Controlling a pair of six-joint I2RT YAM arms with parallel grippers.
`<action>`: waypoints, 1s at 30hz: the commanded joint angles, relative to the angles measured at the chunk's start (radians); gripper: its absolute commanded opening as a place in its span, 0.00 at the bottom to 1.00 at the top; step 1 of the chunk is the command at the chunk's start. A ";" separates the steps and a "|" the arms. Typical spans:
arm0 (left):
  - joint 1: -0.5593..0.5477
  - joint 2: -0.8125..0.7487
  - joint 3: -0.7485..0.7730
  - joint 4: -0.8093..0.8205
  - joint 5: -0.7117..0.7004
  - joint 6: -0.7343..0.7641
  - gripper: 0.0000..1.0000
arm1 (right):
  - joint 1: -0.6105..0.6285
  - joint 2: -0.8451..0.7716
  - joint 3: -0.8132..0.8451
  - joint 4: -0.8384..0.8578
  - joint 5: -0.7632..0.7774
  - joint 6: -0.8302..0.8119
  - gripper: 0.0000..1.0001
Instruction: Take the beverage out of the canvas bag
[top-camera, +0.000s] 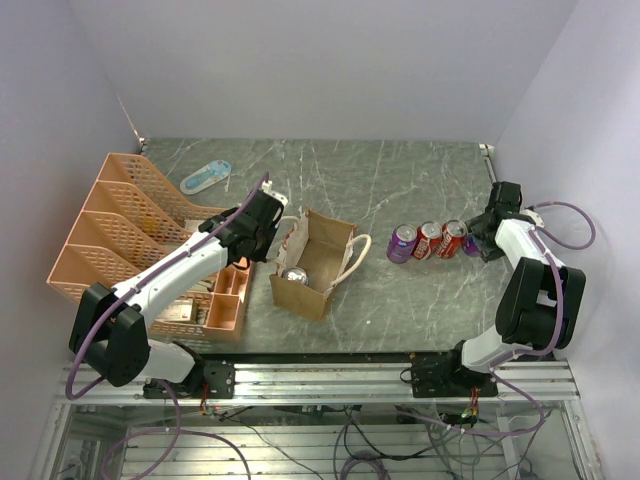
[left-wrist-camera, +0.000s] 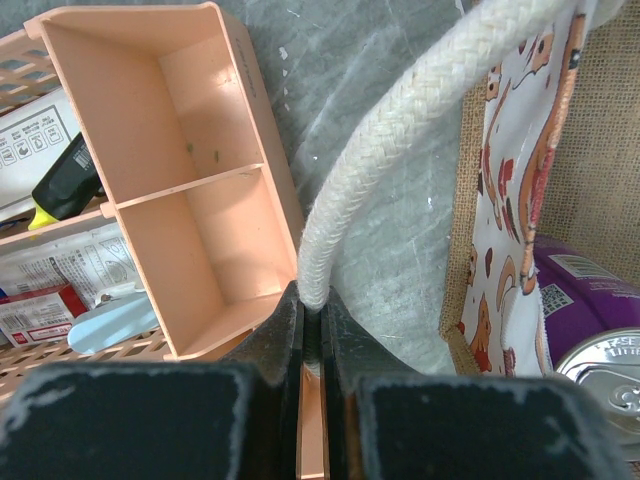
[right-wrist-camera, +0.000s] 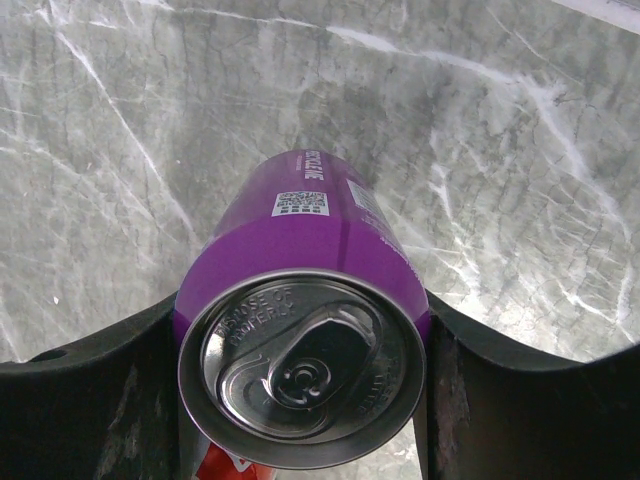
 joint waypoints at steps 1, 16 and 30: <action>-0.008 -0.019 0.031 0.015 0.010 0.005 0.07 | -0.001 -0.029 0.011 0.035 -0.014 0.007 0.19; -0.009 -0.017 0.031 0.015 0.011 0.005 0.07 | -0.002 -0.012 -0.015 0.047 -0.017 -0.007 0.52; -0.009 -0.012 0.031 0.015 0.011 0.005 0.07 | -0.002 0.023 -0.002 0.023 -0.054 -0.025 0.82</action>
